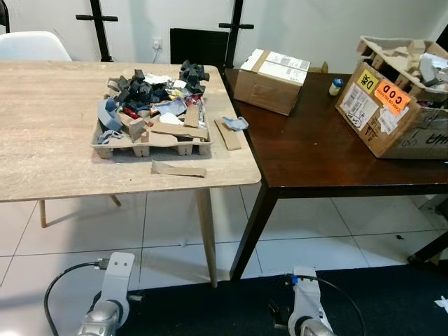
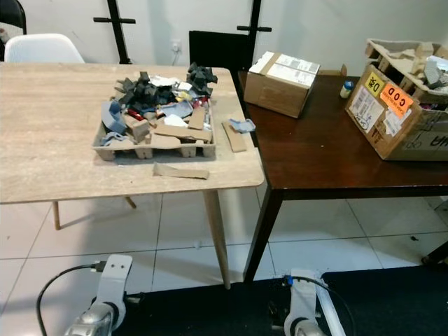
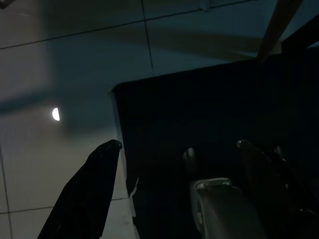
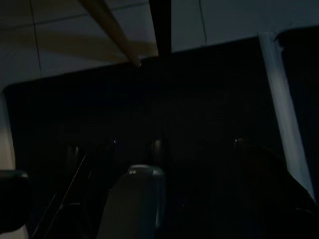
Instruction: Picking trash to rubbish bin
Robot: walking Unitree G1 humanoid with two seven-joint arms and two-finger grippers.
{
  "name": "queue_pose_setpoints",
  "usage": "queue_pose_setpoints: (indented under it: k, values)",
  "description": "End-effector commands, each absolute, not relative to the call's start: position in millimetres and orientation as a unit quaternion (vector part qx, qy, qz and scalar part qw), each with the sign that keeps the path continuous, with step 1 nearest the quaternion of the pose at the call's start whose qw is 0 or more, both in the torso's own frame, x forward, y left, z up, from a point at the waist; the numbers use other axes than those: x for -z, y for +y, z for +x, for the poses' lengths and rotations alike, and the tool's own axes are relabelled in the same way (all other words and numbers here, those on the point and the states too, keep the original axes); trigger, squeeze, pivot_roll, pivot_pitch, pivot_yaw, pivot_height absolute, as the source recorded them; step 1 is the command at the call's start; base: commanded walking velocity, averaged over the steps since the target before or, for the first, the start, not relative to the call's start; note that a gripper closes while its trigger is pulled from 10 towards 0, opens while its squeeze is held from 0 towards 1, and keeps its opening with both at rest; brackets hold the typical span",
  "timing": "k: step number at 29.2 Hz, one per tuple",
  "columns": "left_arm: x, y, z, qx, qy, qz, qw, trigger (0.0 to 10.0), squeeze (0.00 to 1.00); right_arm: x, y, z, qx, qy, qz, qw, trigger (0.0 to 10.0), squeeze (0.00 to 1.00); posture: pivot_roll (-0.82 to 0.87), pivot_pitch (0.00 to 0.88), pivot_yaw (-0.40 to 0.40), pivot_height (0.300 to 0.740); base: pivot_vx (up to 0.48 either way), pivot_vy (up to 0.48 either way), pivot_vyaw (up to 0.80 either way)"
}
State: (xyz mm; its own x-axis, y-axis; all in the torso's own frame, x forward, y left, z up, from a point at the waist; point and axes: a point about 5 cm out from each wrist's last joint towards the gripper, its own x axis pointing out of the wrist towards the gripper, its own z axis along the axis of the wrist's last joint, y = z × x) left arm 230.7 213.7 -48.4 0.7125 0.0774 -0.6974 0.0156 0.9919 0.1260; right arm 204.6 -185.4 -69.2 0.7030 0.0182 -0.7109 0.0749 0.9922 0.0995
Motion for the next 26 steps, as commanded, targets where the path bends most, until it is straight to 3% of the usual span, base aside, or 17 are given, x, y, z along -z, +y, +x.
queue_pose_setpoints:
  k: [1, 15, 18, 22, 26]
  values:
    - [51.8, 215.8, 225.2, -0.014, 0.388, 0.066, 0.919, 10.0, 0.00, 73.5, -186.6, 197.1, 0.022, 0.397, 0.061, 0.915, 10.0, 0.00, 0.10, 0.146, -0.055, 0.740, 0.000, 0.000, 0.00]
    - [53.8, 230.7, 214.4, -0.048, 0.386, 0.043, 0.920, 10.0, 0.00, 82.7, -172.6, 182.3, 0.025, 0.419, 0.059, 0.906, 10.0, 0.00, 0.09, 0.194, -0.029, 0.740, 0.000, 0.000, 0.00]
    - [48.3, 236.6, 218.8, -0.046, 0.374, 0.054, 0.924, 10.0, 0.00, 83.9, -165.0, 181.7, -0.011, 0.429, 0.041, 0.902, 10.0, 0.00, 0.12, 0.214, -0.076, 0.740, 0.000, 0.000, 0.00]
    - [47.8, 236.6, 219.2, -0.045, 0.372, 0.053, 0.925, 10.0, 0.00, 83.7, -166.1, 181.9, -0.015, 0.429, 0.037, 0.903, 10.0, 0.00, 0.12, 0.209, -0.077, 0.740, 0.000, 0.000, 0.00]
    - [52.5, 226.3, 218.0, -0.021, 0.386, 0.072, 0.920, 10.0, 0.00, 81.8, -183.1, 182.9, 0.006, 0.426, 0.025, 0.904, 10.0, 0.00, 0.11, 0.184, -0.047, 0.740, 0.000, 0.000, 0.00]
